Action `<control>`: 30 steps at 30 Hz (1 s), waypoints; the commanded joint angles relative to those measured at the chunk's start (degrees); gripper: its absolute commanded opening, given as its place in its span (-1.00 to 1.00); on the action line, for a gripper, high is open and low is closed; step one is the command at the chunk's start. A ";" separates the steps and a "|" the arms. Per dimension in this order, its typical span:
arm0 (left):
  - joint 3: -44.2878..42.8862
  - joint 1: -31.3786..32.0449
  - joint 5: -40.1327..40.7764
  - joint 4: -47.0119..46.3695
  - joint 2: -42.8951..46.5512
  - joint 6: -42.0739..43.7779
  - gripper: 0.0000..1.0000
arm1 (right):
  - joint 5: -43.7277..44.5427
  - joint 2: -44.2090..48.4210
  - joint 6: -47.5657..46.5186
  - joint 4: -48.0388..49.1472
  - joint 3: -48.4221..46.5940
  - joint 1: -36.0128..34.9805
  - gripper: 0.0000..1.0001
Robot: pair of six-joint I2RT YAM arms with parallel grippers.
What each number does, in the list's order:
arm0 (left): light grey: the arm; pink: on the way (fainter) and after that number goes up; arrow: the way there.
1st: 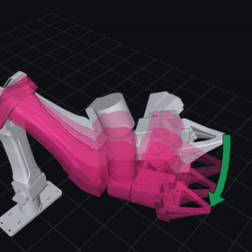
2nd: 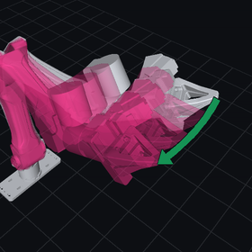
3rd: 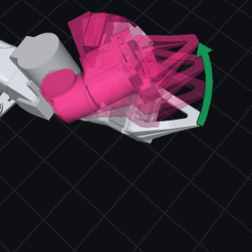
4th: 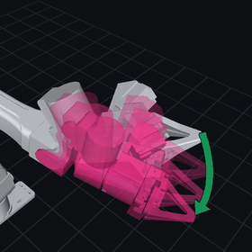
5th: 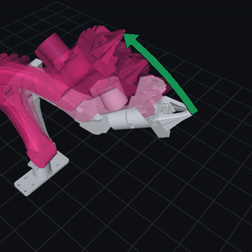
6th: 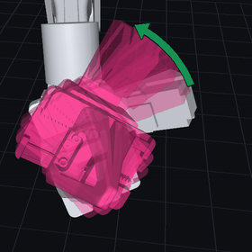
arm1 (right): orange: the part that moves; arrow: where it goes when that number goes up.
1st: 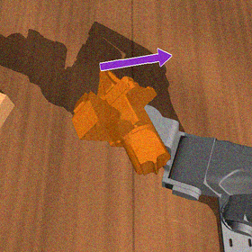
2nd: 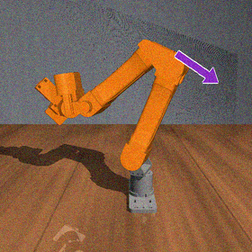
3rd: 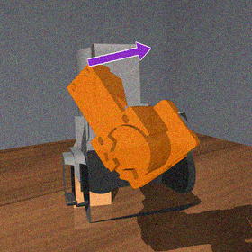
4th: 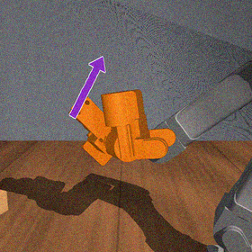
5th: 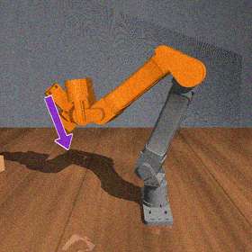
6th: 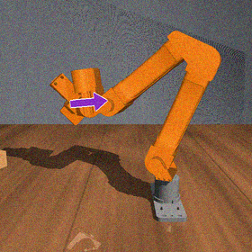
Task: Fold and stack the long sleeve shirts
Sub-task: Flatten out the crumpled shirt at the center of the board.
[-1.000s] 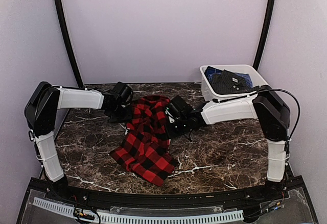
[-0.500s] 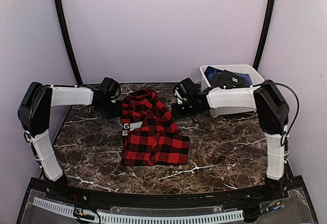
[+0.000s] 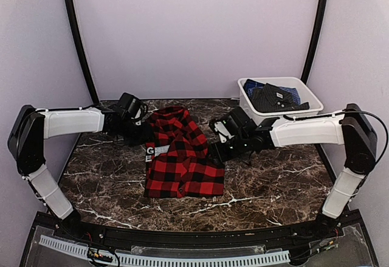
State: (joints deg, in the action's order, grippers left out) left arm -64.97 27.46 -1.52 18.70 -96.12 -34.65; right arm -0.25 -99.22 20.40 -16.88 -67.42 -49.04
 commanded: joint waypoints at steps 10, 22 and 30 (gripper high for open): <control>8.48 5.45 -5.72 -1.04 1.64 -3.07 0.20 | -6.65 0.07 10.20 11.57 13.11 3.26 0.16; 8.86 6.94 -8.62 -0.94 1.93 -3.46 -0.79 | -7.67 -3.18 12.38 15.79 13.16 3.66 -0.20; 8.29 8.36 -13.27 1.19 8.13 -0.16 -1.00 | -6.23 0.40 11.75 15.06 12.65 2.95 -1.00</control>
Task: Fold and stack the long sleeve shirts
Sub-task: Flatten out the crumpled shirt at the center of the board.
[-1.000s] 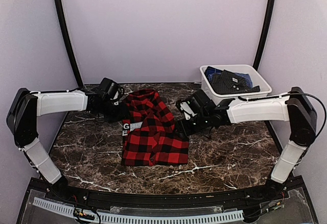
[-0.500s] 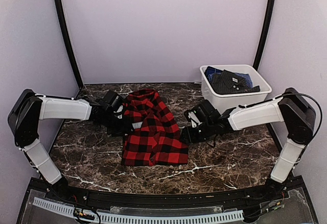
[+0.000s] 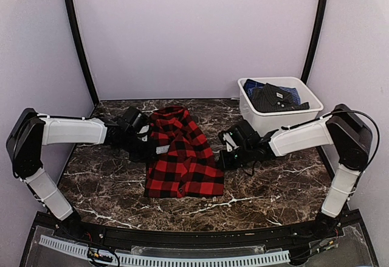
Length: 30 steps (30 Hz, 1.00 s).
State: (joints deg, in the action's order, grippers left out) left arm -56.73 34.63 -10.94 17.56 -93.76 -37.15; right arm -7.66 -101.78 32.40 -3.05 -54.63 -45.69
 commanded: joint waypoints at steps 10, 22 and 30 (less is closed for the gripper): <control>7.56 10.98 -16.36 4.11 14.22 2.69 -1.00 | -0.13 19.39 -5.16 0.10 5.66 -10.18 -1.00; 20.95 20.32 -18.31 5.39 17.51 -4.33 -1.00 | -3.34 25.83 0.98 0.34 23.85 -21.75 -1.00; 21.74 20.44 -17.75 10.80 23.81 -4.86 -1.00 | -0.94 28.42 0.71 -5.05 22.59 -22.86 -0.80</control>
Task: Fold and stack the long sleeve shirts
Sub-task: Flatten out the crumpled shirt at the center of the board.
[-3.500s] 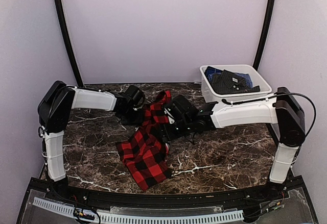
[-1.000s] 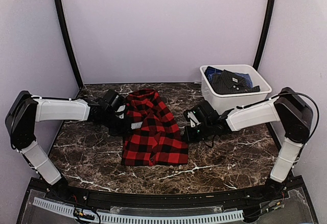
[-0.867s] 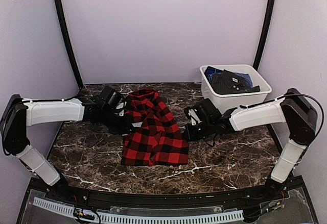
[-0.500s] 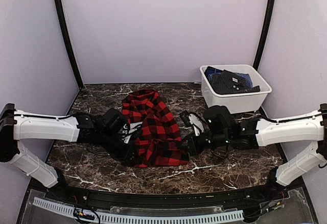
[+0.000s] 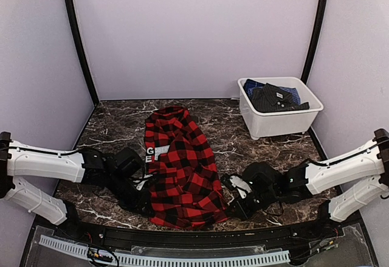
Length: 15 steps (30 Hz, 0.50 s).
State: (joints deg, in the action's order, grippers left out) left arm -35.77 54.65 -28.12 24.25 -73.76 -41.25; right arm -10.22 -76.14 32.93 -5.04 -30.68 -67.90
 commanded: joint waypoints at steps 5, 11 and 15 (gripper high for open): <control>1.64 0.44 -2.56 7.07 7.21 0.23 -0.30 | 4.93 7.00 -0.95 -9.02 -3.79 -0.57 -0.19; -4.48 0.33 3.87 5.97 9.96 -1.64 0.13 | 14.21 5.40 -0.88 -10.23 -11.00 0.75 0.11; -13.36 -0.14 19.87 9.78 5.69 -1.23 0.15 | 16.41 -1.83 -3.45 -7.31 -16.53 1.57 0.17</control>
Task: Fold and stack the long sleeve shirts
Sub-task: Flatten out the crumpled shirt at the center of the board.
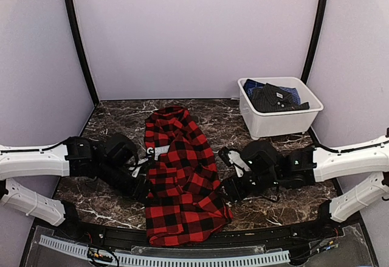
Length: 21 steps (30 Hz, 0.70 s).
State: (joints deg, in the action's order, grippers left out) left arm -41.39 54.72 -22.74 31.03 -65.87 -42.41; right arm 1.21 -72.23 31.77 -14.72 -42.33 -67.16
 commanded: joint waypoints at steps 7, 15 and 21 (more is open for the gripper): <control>-11.69 -7.92 24.82 2.21 -16.76 2.66 0.12 | 5.71 -16.82 -5.99 4.23 -13.85 5.73 0.36; -11.44 -13.17 23.27 -7.37 -23.95 3.93 0.13 | 5.94 -24.95 -7.09 5.82 -18.08 7.24 0.40; -12.60 -13.99 22.93 -11.44 -28.57 3.33 0.11 | 6.19 -28.80 -8.13 5.34 -21.02 7.31 0.46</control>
State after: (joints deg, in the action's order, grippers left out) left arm -52.82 41.30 0.08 23.44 -92.14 -39.42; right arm 6.48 -99.04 25.12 -10.35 -60.16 -59.88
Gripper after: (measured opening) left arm 0.566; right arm 0.724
